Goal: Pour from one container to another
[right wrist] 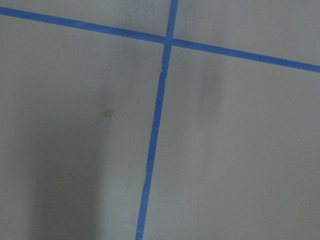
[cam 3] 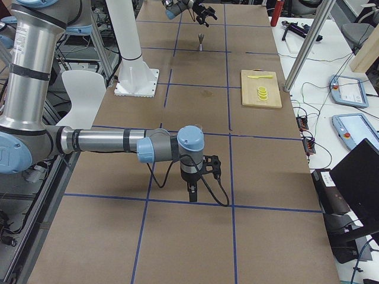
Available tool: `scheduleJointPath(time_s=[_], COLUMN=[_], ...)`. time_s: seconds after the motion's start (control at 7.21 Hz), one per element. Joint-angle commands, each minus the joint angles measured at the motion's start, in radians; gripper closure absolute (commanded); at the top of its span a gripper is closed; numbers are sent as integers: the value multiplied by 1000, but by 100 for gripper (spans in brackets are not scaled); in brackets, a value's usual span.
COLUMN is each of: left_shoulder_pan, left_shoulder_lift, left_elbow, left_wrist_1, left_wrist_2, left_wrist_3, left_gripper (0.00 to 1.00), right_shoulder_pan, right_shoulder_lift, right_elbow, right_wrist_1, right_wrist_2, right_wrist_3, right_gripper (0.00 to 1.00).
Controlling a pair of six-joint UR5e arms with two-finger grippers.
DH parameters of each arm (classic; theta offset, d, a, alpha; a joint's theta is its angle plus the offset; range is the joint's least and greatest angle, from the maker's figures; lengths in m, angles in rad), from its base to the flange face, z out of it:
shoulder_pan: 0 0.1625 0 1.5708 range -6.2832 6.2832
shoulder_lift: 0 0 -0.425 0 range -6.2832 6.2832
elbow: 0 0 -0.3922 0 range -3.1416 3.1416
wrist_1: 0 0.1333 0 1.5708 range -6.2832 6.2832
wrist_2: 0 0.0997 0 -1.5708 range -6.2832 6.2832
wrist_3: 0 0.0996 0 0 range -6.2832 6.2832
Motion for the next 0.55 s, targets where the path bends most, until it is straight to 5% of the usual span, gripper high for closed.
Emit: scheduleJointPath(time_s=[0.0, 0.42], left_shoulder_pan=[-328, -562], left_shoulder_lift=[-34, -88], left_elbow=[1, -11], left_wrist_1=[223, 623], left_wrist_2=[-410, -521], left_wrist_3=[89, 357], left_gripper=[0, 0], right_shoulder_pan=[0, 0], right_shoulder_lift=[0, -1], right_elbow=[-2, -8], right_wrist_1=[0, -2], right_wrist_2=[0, 3], right_wrist_3=[-1, 3], right_gripper=[0, 0])
